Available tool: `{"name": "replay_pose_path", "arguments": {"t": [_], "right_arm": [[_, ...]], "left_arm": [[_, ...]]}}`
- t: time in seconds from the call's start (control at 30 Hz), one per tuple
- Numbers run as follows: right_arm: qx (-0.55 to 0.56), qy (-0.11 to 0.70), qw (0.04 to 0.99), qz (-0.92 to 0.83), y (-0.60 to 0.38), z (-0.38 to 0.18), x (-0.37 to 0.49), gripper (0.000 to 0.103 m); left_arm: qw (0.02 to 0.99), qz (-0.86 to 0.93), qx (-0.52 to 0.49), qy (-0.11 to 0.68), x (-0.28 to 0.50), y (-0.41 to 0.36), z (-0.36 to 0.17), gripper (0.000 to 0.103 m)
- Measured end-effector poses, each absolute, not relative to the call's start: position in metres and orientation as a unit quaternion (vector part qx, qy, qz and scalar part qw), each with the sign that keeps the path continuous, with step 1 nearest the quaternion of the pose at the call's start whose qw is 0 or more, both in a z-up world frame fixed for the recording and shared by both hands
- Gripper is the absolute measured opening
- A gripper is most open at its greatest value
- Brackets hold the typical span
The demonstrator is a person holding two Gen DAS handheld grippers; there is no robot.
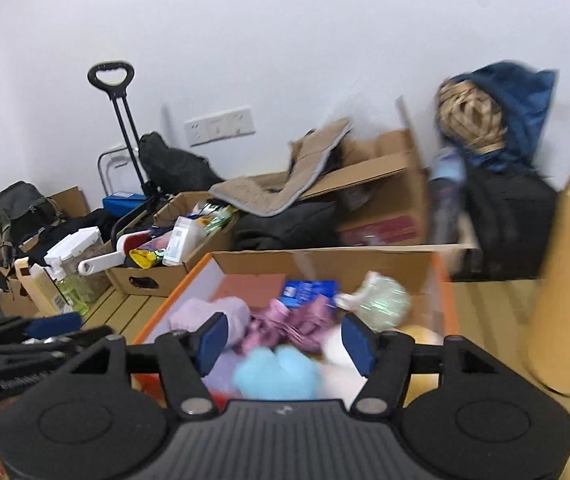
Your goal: Organize soft objects
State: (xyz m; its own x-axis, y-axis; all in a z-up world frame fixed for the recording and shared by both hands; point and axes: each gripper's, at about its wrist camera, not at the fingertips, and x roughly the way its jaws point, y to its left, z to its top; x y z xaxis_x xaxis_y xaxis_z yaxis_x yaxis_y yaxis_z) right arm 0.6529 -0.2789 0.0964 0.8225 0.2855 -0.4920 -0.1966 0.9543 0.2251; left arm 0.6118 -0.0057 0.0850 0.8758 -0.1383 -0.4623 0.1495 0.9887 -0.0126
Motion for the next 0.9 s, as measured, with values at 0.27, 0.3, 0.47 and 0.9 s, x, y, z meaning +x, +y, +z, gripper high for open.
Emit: {"name": "replay_pose_path", "arguments": {"t": [0.27, 0.3, 0.47, 0.9], "right_arm": [[0.011, 0.178, 0.981, 0.078, -0.297, 0.096, 0.420, 0.090], [0.007, 0.167, 0.983, 0.073, -0.295, 0.091, 0.389, 0.091], [0.010, 0.132, 0.988, 0.076, -0.278, 0.054, 0.255, 0.093], [0.038, 0.126, 0.991, 0.037, -0.272, 0.009, 0.131, 0.103]], "left_arm": [[0.986, -0.059, -0.006, 0.155, 0.383, -0.007, 0.082, 0.093], [0.988, -0.055, -0.009, 0.145, 0.353, -0.008, 0.076, 0.099], [0.995, -0.023, 0.009, 0.093, 0.228, -0.015, 0.049, 0.103], [0.997, -0.026, 0.030, 0.067, 0.141, -0.012, 0.023, 0.103]]}}
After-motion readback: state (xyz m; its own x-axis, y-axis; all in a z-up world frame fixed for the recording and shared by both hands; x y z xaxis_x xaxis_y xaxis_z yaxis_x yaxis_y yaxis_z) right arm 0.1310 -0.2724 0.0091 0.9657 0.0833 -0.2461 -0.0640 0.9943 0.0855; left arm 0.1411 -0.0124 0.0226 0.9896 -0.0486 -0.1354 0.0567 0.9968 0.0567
